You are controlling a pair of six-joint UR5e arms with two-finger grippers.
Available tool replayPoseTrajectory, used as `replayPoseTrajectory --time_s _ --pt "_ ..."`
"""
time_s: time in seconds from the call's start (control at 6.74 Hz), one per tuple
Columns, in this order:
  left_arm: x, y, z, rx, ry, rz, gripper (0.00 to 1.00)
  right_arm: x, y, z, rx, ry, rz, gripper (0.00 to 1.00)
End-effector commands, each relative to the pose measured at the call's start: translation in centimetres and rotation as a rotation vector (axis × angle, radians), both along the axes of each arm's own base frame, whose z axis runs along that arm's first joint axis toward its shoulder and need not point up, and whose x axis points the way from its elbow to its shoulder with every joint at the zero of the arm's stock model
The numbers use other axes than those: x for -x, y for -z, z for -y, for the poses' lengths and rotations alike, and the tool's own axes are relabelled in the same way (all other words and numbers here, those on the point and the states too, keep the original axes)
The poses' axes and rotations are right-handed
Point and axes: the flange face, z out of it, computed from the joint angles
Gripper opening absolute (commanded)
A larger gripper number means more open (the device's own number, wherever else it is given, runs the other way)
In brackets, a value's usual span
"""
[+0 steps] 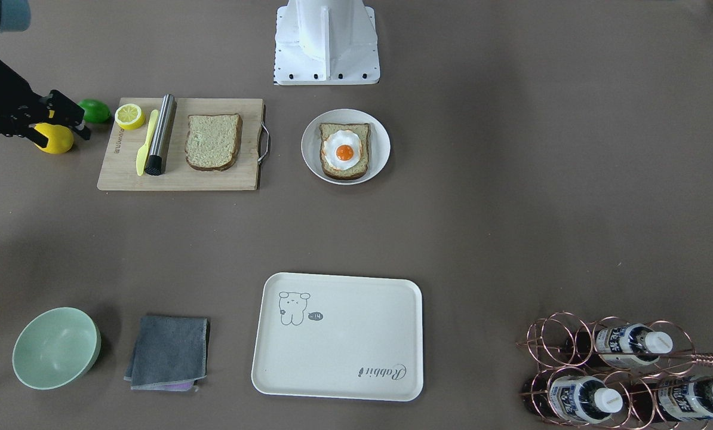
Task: Make sandwich and place on tray
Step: 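Move the right gripper over the bread slice on the cutting board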
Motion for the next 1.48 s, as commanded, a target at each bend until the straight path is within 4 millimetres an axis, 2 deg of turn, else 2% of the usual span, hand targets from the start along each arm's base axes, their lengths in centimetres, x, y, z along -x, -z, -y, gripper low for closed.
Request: replayPoseTrajectory --time_s 0.0,0.15,0.45,0.59,0.89,1.04,1.34 --pt "0.0 -0.2 0.0 0.003 -0.001 -0.001 0.97 8.4 4.6 -2.7 0.050 -0.061 0.021 0.94" --pt "0.0 -0.9 0.3 0.007 -0.001 -0.001 0.97 11.2 5.0 -4.3 0.054 -0.083 0.009 0.88" --pt "0.0 -2.8 0.6 -0.009 -0.001 -0.001 0.97 13.9 6.5 -5.7 0.052 -0.066 0.031 0.74" --pt "0.0 -2.9 0.7 -0.014 0.000 -0.001 0.97 15.3 6.8 -6.2 0.041 -0.051 0.031 0.70" --pt "0.0 -2.8 0.7 -0.015 0.002 -0.001 0.97 16.6 6.0 -6.9 0.047 -0.023 0.018 0.70" --pt "0.1 -2.7 0.8 -0.015 0.006 -0.002 0.97 16.4 5.4 -7.0 0.052 -0.018 0.007 0.69" --pt "0.1 -2.8 0.7 -0.012 0.007 -0.002 0.97 17.4 3.9 -6.6 0.060 -0.014 -0.019 0.68"
